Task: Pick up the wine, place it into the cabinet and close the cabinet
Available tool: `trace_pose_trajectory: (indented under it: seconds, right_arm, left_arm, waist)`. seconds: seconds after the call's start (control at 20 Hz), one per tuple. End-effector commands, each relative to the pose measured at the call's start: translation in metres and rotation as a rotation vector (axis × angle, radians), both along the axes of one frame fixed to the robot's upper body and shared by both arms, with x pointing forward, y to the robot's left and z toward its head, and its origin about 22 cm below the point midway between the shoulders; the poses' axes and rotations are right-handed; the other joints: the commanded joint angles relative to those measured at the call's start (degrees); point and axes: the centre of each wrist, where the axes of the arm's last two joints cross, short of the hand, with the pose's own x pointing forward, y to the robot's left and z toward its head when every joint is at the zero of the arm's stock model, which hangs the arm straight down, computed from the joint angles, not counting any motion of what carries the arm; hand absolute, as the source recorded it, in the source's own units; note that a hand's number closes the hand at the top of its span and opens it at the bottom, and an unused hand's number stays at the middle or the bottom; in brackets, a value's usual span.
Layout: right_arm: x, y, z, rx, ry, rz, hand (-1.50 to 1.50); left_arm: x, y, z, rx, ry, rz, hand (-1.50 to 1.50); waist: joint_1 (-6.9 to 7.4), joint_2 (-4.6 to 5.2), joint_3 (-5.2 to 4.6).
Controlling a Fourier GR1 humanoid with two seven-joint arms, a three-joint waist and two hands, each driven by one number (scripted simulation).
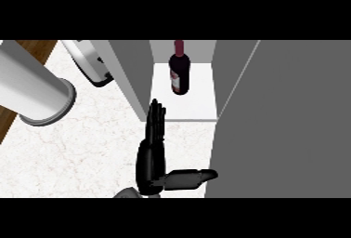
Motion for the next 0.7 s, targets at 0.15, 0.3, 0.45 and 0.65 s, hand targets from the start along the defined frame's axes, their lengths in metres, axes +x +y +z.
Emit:
trace_pose_trajectory:
  seconds: [0.15,0.3,0.45,0.65]
  right_arm:
    - [-0.030,-0.012,0.024,-0.008,-0.030,0.029,-1.50]
    - [-0.010,-0.005,0.002,0.014,0.005,0.090,-1.50]
    - [-0.014,-0.002,0.001,0.031,0.039,0.135,-1.50]
    - [-0.020,-0.005,0.010,-0.040,0.065,0.196,1.50]
  left_arm:
    - [-0.043,0.027,0.011,-0.041,-0.012,0.024,-1.50]
    - [-0.056,0.051,0.027,-0.043,-0.018,-0.015,-1.50]
    - [-0.068,0.058,0.025,-0.026,-0.036,-0.081,-1.50]
    - [-0.090,0.066,0.032,-0.023,-0.027,-0.106,-1.50]
  waist:
    - [-0.02,-0.02,-0.04]
    - [0.23,0.03,0.00]
    - [0.08,0.04,0.00]
    - [0.04,-0.01,0.00]
